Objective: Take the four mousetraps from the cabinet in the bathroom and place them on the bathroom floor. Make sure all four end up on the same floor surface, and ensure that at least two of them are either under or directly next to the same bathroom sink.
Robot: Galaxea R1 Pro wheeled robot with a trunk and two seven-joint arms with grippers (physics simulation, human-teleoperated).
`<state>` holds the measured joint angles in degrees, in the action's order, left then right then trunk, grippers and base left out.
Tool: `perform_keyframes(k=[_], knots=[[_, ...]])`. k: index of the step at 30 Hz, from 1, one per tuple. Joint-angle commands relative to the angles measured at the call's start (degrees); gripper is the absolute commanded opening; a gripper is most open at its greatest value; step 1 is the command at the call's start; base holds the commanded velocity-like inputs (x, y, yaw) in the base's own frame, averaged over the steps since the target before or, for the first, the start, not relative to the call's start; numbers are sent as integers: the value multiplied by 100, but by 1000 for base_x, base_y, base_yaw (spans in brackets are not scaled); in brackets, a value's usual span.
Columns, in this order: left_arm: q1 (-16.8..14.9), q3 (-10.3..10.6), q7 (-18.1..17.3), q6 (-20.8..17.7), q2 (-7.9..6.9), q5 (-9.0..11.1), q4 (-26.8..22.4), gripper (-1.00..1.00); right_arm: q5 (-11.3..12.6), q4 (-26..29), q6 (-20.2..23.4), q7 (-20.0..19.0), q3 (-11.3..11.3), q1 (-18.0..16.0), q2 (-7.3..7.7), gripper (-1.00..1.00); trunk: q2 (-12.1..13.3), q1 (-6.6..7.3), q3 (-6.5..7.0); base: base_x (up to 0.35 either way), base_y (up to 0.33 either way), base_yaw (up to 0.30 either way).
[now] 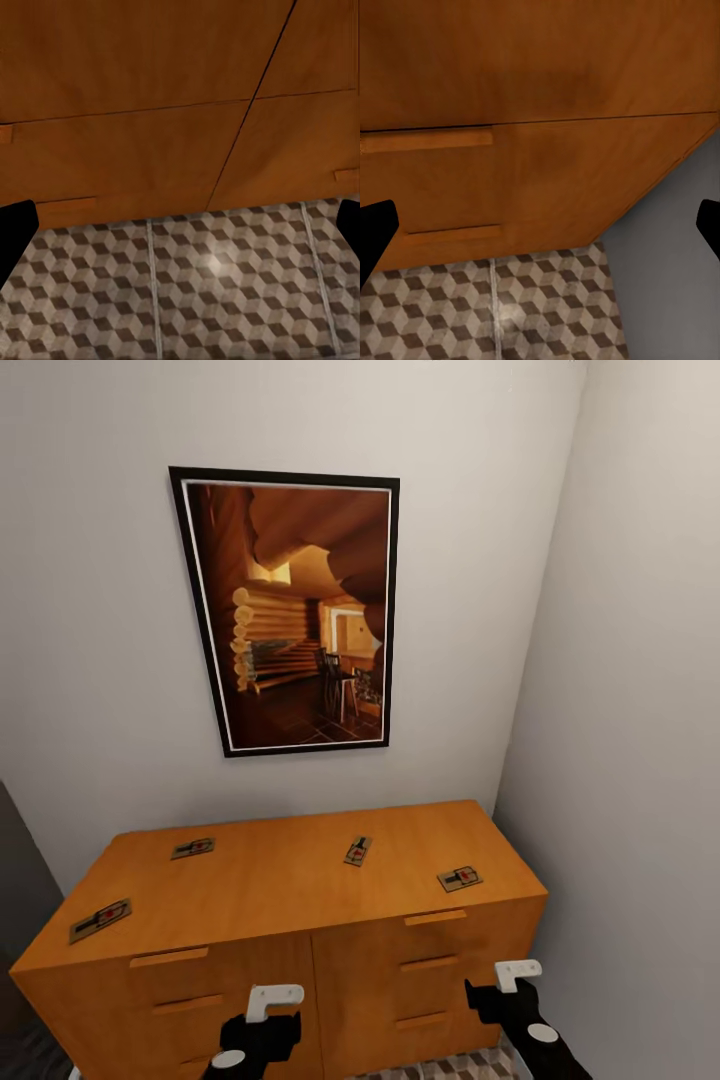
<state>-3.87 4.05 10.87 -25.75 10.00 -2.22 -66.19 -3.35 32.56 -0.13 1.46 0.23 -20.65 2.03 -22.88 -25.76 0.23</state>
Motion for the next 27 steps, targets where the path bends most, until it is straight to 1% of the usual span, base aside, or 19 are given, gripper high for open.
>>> perform_keyframes(k=[1,5,10,27], knots=[[-1,15,20,-74,0,-23,-38,100,-35,6,2,15,3,-1,0,100,-4,-2,-2,0,0,0],[-1,34,21,-299,0,-19,-194,100,-35,23,15,13,8,-1,0,100,-4,-2,-2,0,0,0],[0,41,21,-487,0,-17,-299,100,-35,29,19,12,11,-1,0,100,-4,-2,-2,0,0,0],[-1,45,21,-673,0,-17,-604,100,-35,61,21,19,11,-1,-1,100,-4,-2,-2,0,0,0]])
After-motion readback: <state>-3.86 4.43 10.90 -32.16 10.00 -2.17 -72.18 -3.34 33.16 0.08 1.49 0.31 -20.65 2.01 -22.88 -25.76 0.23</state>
